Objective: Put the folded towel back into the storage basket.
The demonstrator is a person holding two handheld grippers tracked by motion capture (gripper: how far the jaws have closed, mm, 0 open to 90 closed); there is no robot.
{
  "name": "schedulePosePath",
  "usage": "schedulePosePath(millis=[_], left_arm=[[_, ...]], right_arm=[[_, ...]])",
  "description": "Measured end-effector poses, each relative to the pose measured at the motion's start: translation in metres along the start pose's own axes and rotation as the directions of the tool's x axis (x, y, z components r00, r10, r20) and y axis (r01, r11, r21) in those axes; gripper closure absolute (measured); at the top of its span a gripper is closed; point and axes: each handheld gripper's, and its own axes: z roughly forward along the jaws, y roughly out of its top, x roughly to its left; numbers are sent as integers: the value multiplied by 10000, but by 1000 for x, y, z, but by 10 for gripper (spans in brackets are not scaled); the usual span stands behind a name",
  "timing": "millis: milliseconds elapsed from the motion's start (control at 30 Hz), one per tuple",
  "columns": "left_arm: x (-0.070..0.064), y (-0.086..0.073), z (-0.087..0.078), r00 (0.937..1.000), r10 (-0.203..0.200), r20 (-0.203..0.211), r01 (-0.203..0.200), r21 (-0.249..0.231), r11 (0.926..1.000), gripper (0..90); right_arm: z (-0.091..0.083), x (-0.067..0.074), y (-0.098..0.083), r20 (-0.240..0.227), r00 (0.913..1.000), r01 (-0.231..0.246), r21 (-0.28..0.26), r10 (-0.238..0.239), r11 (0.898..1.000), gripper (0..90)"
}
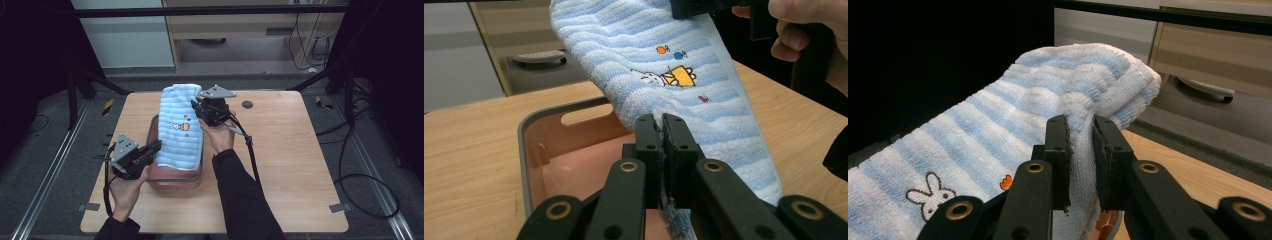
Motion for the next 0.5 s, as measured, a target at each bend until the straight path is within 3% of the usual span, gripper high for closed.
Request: schedulePosePath(millis=[500], left_arm=[[9, -14, 11, 9997, -58, -252, 71, 522, 9986, 863]], right_arm=[[24, 3, -18, -29, 10000, 15, 454, -14, 9990, 784]])
